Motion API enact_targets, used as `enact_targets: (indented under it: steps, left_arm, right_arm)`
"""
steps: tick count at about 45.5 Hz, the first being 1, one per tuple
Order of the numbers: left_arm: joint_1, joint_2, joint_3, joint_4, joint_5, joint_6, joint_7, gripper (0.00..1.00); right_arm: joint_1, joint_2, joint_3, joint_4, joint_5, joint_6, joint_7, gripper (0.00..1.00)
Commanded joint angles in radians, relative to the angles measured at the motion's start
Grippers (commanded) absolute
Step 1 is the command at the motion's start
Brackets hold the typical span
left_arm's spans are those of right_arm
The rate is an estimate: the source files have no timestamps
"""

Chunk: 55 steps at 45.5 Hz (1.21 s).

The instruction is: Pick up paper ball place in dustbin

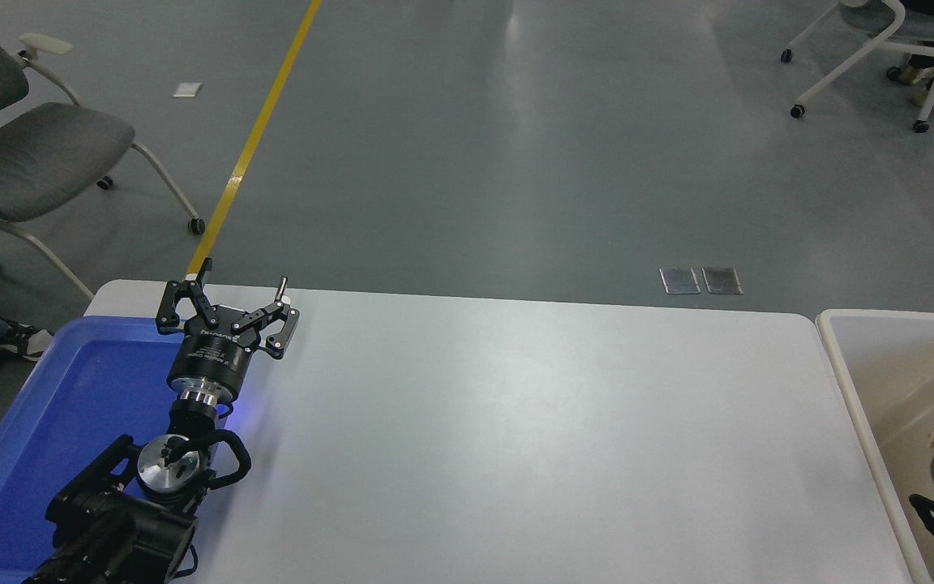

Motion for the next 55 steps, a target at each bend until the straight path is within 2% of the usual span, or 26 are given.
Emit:
enact_targets:
  steps: [1, 2, 3, 5, 6, 7, 9, 55]
  left_arm:
    - [0.000, 0.000, 0.000, 0.000, 0.000, 0.001, 0.000, 0.99]
    - [0.000, 0.000, 0.000, 0.000, 0.000, 0.001, 0.000, 0.99]
    - [0.000, 0.000, 0.000, 0.000, 0.000, 0.001, 0.000, 0.99]
    - [0.000, 0.000, 0.000, 0.000, 0.000, 0.001, 0.000, 0.99]
    - [0.000, 0.000, 0.000, 0.000, 0.000, -0.001, 0.000, 0.99]
    - [0.000, 0.000, 0.000, 0.000, 0.000, -0.001, 0.000, 0.99]
    - [0.000, 0.000, 0.000, 0.000, 0.000, -0.001, 0.000, 0.99]
    - [0.000, 0.000, 0.000, 0.000, 0.000, 0.001, 0.000, 0.99]
  right_arm:
    - [-0.014, 0.008, 0.020, -0.007, 0.006, -0.002, 0.000, 0.23]
    - [-0.014, 0.008, 0.022, -0.007, 0.006, -0.002, 0.000, 0.37]
    - [-0.014, 0.008, 0.026, -0.007, 0.006, -0.002, 0.000, 0.44]
    - [-0.014, 0.006, 0.034, -0.007, 0.006, -0.002, 0.000, 0.47]
    - [-0.014, 0.006, 0.038, -0.007, 0.006, 0.000, 0.000, 0.54]
    - [-0.014, 0.005, 0.042, -0.007, 0.006, 0.000, 0.000, 0.67]
    - [-0.014, 0.002, 0.042, -0.007, 0.006, 0.006, 0.000, 1.00]
    - [0.064, -0.036, 0.043, -0.004, 0.006, 0.006, 0.000, 1.00]
